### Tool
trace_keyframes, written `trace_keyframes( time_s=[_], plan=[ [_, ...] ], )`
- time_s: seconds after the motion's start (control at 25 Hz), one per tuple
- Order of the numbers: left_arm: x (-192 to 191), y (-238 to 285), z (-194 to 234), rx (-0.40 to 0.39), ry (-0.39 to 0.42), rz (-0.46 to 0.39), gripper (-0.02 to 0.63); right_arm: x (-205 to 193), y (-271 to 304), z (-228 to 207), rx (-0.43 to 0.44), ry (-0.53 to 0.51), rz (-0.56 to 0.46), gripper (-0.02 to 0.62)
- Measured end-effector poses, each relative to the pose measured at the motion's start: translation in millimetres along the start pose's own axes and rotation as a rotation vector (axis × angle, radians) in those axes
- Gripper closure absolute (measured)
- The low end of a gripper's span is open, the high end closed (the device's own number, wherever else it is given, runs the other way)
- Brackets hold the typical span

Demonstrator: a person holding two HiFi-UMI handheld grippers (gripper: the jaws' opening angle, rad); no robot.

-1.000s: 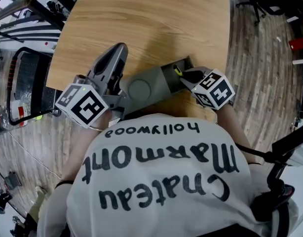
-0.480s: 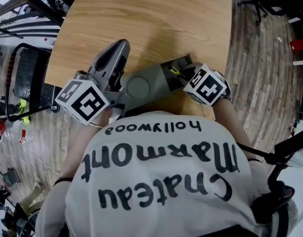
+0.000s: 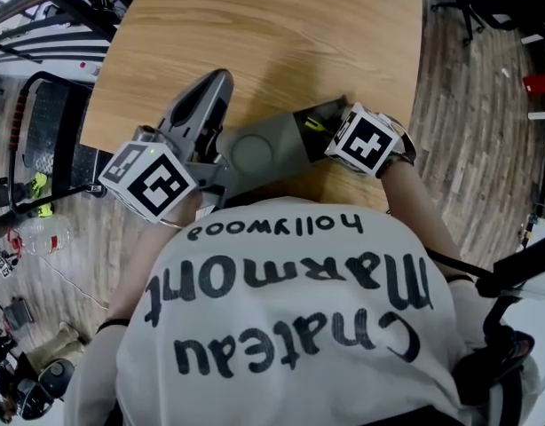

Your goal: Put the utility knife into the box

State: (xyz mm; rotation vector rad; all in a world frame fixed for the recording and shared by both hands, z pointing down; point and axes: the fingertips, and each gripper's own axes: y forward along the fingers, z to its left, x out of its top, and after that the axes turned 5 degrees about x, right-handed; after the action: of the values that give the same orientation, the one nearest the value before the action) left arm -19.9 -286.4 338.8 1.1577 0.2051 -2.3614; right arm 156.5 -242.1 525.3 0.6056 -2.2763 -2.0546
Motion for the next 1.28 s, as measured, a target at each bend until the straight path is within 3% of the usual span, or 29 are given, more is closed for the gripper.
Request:
trace_keyframes(
  time_s=[0.36,0.64,0.84,1.08,1.28],
  plan=[
    [1.6,-0.2,0.9,0.007,-0.007,-0.005,0.6,-1.5,2.1,-5.2,-0.031,-0.097,0.069,0.537],
    [2.8,-6.8,5.6,0.009,-0.008,-0.011,0.6,-3.7,8.0,-2.0,-0.024,-0.099,0.058,0.537],
    [3.2,-5.2,7.1,0.011,-0.008,-0.012,0.6,8.3,-6.5,-3.4,0.024,-0.021,-0.083,0.537],
    [3.7,-2.8,4.7,0.011,-0.006,-0.019,0.6,5.2,-19.9,-7.4,0.015,0.051,-0.218,0.537],
    [-5.9,-31.7,22.4,-0.009,0.006,-0.015,0.6,30.0,-28.6,12.0,-0.033,0.121,-0.457,0.538]
  ],
)
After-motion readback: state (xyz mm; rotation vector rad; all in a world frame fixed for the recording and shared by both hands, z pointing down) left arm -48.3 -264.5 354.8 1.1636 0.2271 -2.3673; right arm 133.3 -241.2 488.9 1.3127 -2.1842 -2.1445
